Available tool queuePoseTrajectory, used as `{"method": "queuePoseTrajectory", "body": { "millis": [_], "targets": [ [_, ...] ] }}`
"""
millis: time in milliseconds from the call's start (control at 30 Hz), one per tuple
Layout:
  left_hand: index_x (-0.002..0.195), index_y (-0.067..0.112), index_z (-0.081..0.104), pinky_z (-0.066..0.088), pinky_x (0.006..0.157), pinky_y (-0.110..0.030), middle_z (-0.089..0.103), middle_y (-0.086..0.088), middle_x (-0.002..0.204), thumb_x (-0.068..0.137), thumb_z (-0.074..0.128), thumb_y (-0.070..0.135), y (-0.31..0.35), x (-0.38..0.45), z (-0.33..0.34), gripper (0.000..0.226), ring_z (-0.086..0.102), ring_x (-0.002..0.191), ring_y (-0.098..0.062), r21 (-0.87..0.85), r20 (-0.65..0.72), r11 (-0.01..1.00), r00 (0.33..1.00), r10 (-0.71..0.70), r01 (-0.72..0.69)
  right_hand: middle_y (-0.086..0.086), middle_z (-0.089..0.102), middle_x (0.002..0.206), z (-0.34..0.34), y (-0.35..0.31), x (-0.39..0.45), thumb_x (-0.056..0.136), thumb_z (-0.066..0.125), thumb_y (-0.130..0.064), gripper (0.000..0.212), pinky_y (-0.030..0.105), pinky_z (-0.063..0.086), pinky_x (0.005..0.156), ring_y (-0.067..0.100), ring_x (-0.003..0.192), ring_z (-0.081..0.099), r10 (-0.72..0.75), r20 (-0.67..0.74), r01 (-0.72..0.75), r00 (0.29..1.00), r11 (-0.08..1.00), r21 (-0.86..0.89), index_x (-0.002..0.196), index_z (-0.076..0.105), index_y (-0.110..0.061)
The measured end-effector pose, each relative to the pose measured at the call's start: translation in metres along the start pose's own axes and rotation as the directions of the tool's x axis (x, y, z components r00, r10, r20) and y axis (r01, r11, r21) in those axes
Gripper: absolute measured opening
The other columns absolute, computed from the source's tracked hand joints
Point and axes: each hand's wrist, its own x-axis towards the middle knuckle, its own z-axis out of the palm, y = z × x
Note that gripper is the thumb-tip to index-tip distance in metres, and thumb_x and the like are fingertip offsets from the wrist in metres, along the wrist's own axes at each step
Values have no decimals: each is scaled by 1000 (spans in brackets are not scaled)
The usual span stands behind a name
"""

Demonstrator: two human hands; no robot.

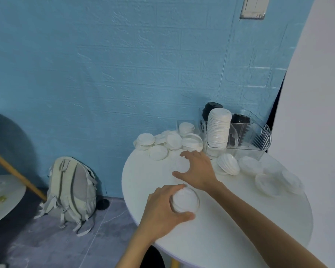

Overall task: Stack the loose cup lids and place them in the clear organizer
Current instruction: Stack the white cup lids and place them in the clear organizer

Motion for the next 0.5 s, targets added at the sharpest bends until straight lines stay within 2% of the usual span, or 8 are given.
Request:
{"method": "queuePoseTrajectory", "body": {
  "millis": [133,233,367,500],
  "targets": [
    [138,53,42,38,109,-33,51,34,126,62,89,58,3,-1,-1,89,45,119,0,-39,-2,999,1000,-18,18,-7,59,118,-18,7,-24,68,82,-53,64,38,45,99,16,110,54,85,-66,-64,994,961,270,123,57,-31],
    [132,64,28,45,105,-40,56,28,127,54,88,61,4,-1,-1,98,52,120,-9,-112,-17,993,999,-49,46,-9,57,114,-29,8,-51,69,87,-43,59,29,47,90,7,101,55,98,-25,-77,995,899,431,117,55,-36],
    [135,68,19,50,101,-44,60,21,127,50,91,60,3,0,0,112,58,117,-14,-152,-35,988,998,-44,38,-18,56,116,-28,1,-83,60,77,-59,65,22,48,85,0,103,54,-34,79,-5,996,896,445,119,56,-41],
    [138,66,20,52,98,-37,60,20,124,48,93,58,1,2,0,116,58,114,-8,-141,-31,990,999,-14,9,-22,57,115,-21,-6,-90,60,76,-56,54,22,48,89,-2,105,55,-98,149,14,984,877,479,111,62,-45]
  ]
}}
